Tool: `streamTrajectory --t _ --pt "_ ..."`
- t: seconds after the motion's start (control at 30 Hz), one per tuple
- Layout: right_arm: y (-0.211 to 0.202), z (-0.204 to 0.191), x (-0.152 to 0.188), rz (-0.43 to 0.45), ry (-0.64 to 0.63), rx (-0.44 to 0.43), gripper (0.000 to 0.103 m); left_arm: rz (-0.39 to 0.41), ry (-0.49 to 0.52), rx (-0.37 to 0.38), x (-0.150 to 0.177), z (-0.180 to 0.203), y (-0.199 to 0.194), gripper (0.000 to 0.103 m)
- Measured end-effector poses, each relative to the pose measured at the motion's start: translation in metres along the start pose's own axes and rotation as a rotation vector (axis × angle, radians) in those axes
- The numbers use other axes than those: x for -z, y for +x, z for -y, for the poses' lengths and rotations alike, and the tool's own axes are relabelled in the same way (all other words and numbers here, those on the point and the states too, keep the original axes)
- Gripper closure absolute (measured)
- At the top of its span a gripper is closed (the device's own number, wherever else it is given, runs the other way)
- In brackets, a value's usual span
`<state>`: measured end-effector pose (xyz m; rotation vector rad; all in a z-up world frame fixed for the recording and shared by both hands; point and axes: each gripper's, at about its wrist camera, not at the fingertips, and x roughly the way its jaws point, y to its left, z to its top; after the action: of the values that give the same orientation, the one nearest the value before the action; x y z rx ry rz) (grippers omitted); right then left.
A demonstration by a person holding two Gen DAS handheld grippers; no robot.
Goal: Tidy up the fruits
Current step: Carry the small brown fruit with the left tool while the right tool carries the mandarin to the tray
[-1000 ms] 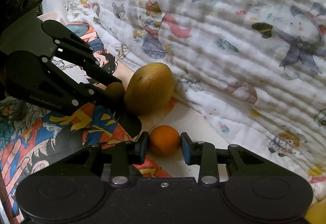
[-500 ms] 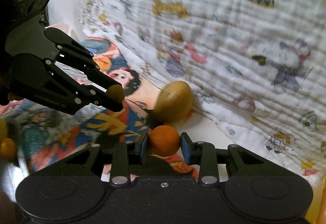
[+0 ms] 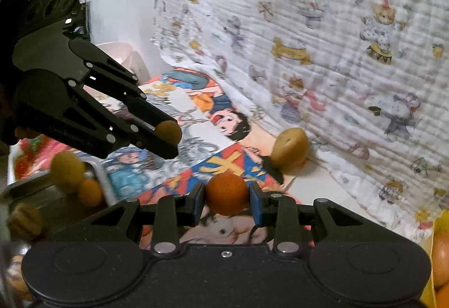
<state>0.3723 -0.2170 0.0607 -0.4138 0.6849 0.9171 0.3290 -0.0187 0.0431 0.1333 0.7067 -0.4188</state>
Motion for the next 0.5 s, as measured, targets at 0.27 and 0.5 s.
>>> streamTrajectory --t 0.27,0.5 --pt "-0.028 -0.030 0.024 -0.017 -0.011 -0.027 0.067 0.010 -0.039 0.000 0.033 0.019 -0.043 0.072" --pt "-0.037 -0.053 0.048 -0.071 -0.015 -0.061 0.067 -0.021 -0.050 0.015 0.064 0.029 -0.057 0.072"
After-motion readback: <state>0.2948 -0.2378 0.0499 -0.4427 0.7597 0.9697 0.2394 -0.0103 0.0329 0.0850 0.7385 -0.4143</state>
